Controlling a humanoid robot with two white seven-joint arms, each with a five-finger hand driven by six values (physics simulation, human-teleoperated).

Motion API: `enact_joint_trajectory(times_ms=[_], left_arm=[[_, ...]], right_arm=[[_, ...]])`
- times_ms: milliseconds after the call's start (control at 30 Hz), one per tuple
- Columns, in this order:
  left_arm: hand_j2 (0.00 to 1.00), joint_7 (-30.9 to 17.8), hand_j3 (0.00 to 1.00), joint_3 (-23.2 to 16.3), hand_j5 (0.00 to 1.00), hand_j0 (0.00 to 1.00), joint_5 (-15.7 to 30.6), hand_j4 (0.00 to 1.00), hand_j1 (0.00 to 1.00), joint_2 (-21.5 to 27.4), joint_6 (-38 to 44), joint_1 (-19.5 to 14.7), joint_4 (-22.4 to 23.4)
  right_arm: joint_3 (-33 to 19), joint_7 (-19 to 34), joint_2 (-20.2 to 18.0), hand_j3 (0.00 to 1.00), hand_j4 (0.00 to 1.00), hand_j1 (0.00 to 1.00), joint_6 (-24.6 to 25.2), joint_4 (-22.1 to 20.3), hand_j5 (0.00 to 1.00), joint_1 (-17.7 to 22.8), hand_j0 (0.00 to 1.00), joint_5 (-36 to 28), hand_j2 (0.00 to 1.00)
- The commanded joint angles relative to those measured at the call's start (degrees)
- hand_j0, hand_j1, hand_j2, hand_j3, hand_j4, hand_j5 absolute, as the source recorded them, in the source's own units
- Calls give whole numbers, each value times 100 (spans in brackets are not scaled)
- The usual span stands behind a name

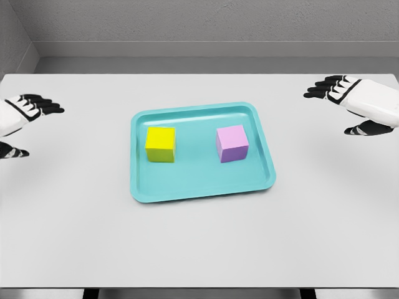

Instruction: Push two cubes

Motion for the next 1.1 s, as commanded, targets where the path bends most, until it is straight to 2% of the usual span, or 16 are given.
enact_joint_trajectory(times_ms=[0, 133, 233, 267, 300, 333, 367, 433, 467, 633, 700, 767, 800, 933, 1067], left_arm=[[100, -37, 100, -54, 100, 100, 20, 100, 100, -68, 4, 0, -247], [100, -37, 100, -45, 100, 100, 11, 100, 100, -130, 4, -18, -406], [100, -37, 100, -45, 100, 100, 11, 100, 100, -156, 4, -18, -397], [100, -37, 100, -54, 100, 100, -24, 100, 100, -191, 4, -18, -397], [100, -37, 100, -54, 100, 100, -147, 100, 100, -227, 4, -9, -397], [100, -37, 100, -54, 100, 100, -270, 100, 100, -236, 4, -9, -397], [100, -37, 100, -54, 100, 100, -366, 100, 100, -236, 4, -9, -397], [100, -37, 100, -54, 100, 100, -551, 100, 100, -288, 4, -18, -397], [100, -37, 100, -63, 100, 100, -683, 100, 100, -429, 4, -44, -388], [100, -37, 100, -63, 100, 100, -1368, 100, 100, -868, 4, -228, -300], [100, -37, 100, -71, 100, 100, -1650, 100, 100, -1053, 4, -316, -274], [100, -37, 100, -247, 100, 100, -1729, 100, 100, -1070, 4, -430, -274], [97, -45, 97, -423, 97, 97, -1843, 97, 97, -1079, 4, -562, -265], [77, -45, 77, -616, 77, 77, -2098, 77, 77, -1229, 4, -791, -98], [70, -45, 70, -739, 70, 70, -2098, 70, 70, -1229, 4, -853, -19]], right_arm=[[28, -27, -8, 100, 100, 100, 5, -9, 100, 0, 100, 225, 100], [19, -18, 10, 100, 100, 100, 5, -18, 100, -9, 100, 234, 100], [-16, -88, 97, 100, 100, 100, 5, -35, 100, -44, 100, -65, 100], [-16, 61, 115, 100, 100, 100, 5, -18, 100, -88, 100, 93, 100], [-25, 403, 159, 100, 100, 100, 5, 8, 100, -219, 100, 515, 100], [10, 737, 431, 99, 99, 99, 5, 114, 99, -343, 99, 901, 99], [19, 984, 537, 98, 98, 98, 5, 123, 98, -448, 98, 1148, 98], [28, 1441, 835, 88, 88, 88, 5, 210, 88, -536, 88, 1588, 88], [28, 1476, 1064, 84, 84, 84, 5, 377, 84, -598, 84, 1816, 84], [133, 1670, 1609, 76, 76, 76, 5, 1045, 76, -826, 76, 2194, 76], [274, 1670, 1794, 72, 72, 72, 5, 1186, 72, -905, 72, 2247, 72], [371, 1670, 1873, 68, 68, 68, 5, 1195, 68, -914, 68, 2282, 68], [406, 1670, 1917, 66, 66, 66, 5, 1186, 66, -914, 66, 2282, 66], [529, 1670, 2031, 62, 62, 62, 5, 1195, 62, -914, 62, 2309, 62], [547, 1670, 2031, 61, 61, 61, 5, 1134, 61, -976, 61, 2291, 61]])
